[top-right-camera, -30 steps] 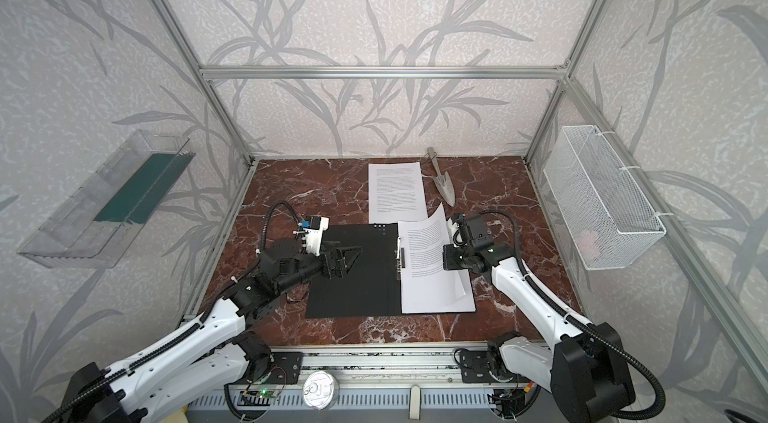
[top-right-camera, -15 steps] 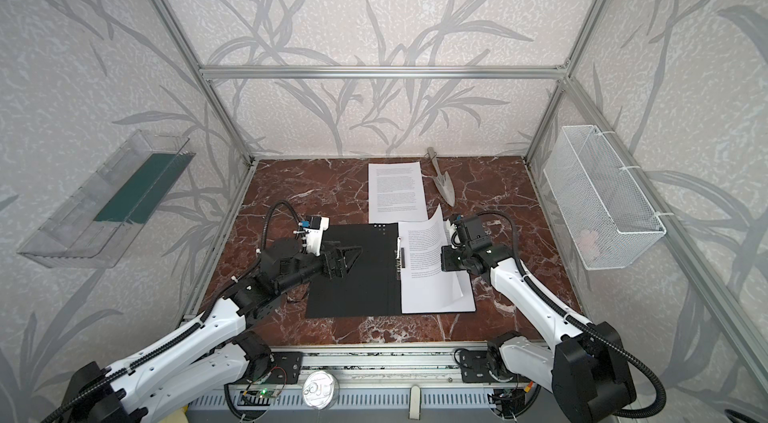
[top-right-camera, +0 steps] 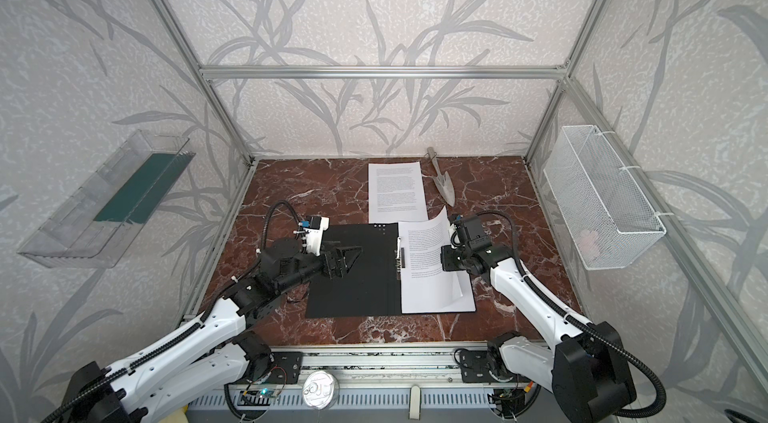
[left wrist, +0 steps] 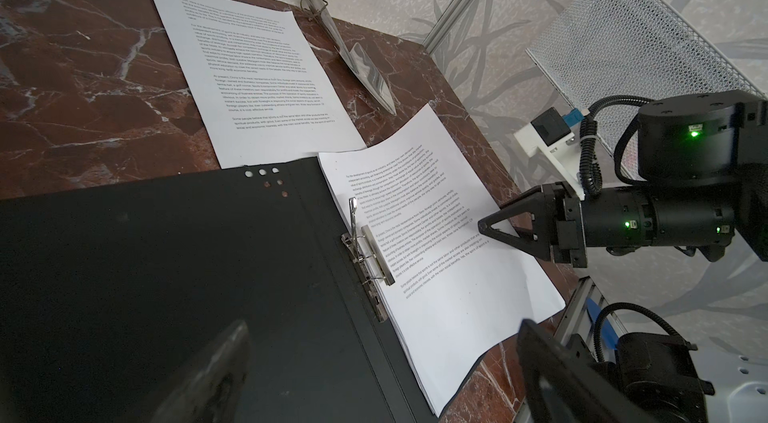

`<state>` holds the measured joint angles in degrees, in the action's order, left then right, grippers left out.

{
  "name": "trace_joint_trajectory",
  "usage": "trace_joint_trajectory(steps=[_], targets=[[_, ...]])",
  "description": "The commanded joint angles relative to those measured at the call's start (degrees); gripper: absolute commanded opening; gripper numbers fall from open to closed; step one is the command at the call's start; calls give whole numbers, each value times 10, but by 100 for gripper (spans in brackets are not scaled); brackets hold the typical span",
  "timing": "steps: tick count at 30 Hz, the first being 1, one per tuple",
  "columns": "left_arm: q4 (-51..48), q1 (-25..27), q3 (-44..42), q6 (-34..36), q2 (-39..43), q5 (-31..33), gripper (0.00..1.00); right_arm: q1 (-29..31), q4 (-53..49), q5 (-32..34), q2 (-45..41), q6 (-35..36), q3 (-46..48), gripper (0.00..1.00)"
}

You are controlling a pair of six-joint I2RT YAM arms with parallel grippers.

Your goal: Put the files into the folder

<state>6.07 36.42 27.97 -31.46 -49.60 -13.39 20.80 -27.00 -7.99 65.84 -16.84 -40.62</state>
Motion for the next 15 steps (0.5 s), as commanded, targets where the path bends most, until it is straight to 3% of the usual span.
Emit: trace_joint_trajectory(steps=[1, 9, 15], targets=[[10, 2, 3, 6, 1, 2, 99, 3, 5, 6, -2, 1, 4, 37], [0, 2, 8, 4, -3, 7, 99, 6, -4, 50, -10, 1, 3, 72], [-4, 2, 9, 2, -2, 10, 99, 15, -17, 108, -46, 2, -9, 84]])
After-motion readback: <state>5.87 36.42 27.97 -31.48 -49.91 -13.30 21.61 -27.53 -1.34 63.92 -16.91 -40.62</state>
